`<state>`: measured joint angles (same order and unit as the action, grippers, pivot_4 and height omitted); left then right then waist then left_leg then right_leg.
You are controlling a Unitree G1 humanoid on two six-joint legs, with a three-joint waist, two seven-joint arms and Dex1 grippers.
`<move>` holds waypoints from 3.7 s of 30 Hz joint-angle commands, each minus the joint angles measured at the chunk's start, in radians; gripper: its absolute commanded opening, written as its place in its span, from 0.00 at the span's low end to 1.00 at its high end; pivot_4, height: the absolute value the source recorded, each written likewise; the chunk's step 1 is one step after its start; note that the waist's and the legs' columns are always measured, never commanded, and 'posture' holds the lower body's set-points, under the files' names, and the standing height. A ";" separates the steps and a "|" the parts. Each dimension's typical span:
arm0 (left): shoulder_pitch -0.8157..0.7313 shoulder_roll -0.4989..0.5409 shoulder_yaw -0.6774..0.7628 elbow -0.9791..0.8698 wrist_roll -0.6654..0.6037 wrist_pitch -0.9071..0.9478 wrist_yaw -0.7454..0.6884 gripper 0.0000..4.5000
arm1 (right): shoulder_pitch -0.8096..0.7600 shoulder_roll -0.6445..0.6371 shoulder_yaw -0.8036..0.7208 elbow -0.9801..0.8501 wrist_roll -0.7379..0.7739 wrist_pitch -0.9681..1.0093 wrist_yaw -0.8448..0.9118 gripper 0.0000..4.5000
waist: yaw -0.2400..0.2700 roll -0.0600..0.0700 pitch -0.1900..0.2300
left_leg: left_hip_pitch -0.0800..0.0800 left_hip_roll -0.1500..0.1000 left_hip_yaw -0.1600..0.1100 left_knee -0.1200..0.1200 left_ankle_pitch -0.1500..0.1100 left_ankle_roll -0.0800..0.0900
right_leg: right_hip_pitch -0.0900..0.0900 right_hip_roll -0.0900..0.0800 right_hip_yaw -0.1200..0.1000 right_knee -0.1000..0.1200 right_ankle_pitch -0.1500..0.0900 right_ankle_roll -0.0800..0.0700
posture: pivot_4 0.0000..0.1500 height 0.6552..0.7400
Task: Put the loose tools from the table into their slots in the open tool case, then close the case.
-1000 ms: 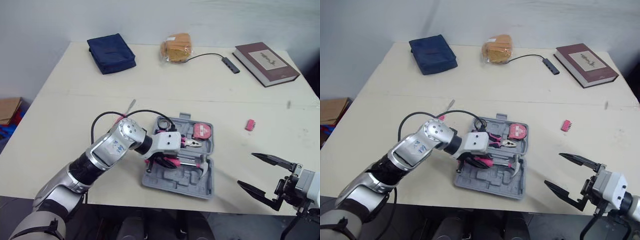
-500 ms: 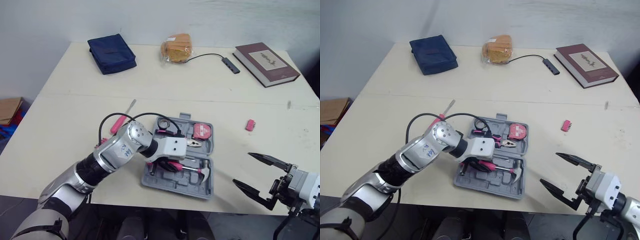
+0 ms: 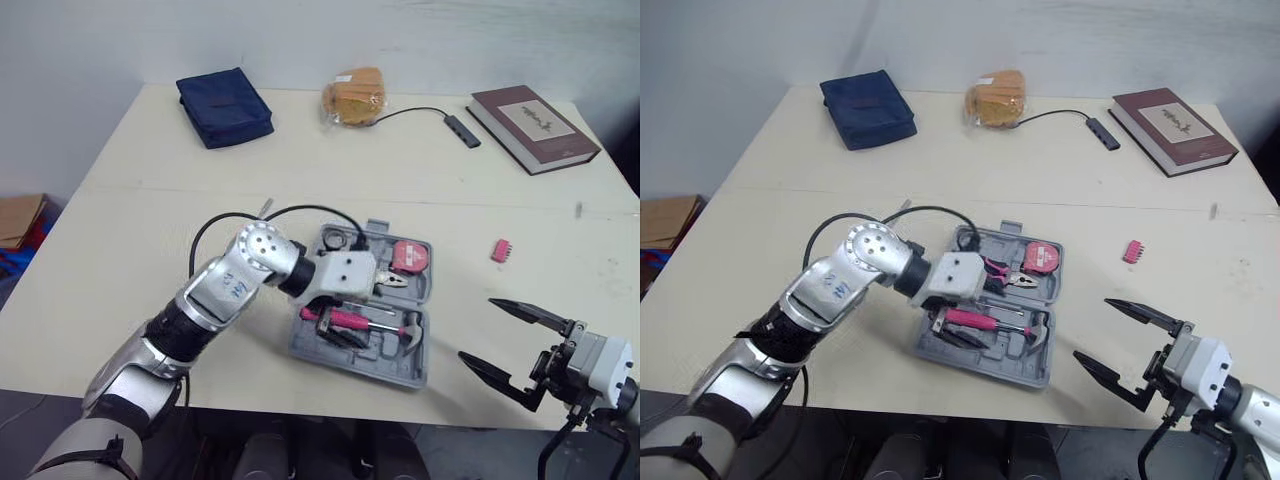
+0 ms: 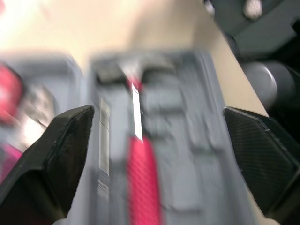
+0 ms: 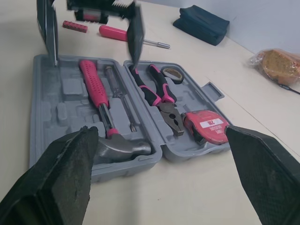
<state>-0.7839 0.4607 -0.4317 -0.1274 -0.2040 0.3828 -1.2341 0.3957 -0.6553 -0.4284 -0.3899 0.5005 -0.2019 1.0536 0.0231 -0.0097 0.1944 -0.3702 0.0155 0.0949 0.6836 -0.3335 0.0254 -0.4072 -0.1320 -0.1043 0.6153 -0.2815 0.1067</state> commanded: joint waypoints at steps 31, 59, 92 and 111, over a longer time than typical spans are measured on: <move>0.213 -0.061 -0.039 0.297 0.198 -0.120 0.120 0.01 | 0.010 0.009 0.009 -0.007 -0.004 -0.010 -0.017 1.00 | 0.002 0.000 -0.003 | 0.002 -0.001 0.000 0.001 0.000 0.000 | 0.002 -0.001 -0.001 0.002 0.000 0.000 | 1.00 1.00; 0.220 -0.067 0.293 0.152 -0.215 -0.211 -0.015 0.01 | 0.057 -0.065 -0.144 0.133 0.039 -0.084 0.095 1.00 | 0.001 0.015 -0.030 | 0.011 0.012 -0.003 -0.001 -0.012 -0.006 | 0.014 0.002 0.002 -0.009 -0.004 -0.007 | 1.00 1.00; 0.844 0.419 1.152 0.600 -0.271 -0.375 0.247 0.99 | -0.251 -0.148 -0.248 1.087 -0.019 -0.537 0.194 1.00 | -0.028 0.011 -0.011 | 0.017 0.013 0.000 -0.018 -0.016 -0.013 | 0.012 0.000 0.003 -0.012 -0.005 -0.011 | 1.00 1.00; 0.761 0.301 0.822 0.256 -0.224 -0.161 0.308 0.99 | -0.268 -0.023 0.181 0.165 0.156 -0.092 0.213 1.00 | -0.022 0.012 -0.010 | 0.017 0.013 0.001 -0.018 -0.013 -0.015 | 0.011 0.001 0.002 -0.008 -0.005 -0.011 | 1.00 1.00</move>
<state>-0.0176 0.7566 0.4038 0.1266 -0.4537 0.2261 -0.9408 0.1252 -0.6723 -0.2628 -0.1653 0.6601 -0.3124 1.2626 0.0016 0.0022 0.1841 -0.3530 0.0282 0.0956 0.6661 -0.3461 0.0102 -0.3963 -0.1309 -0.1026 0.6074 -0.2867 0.0955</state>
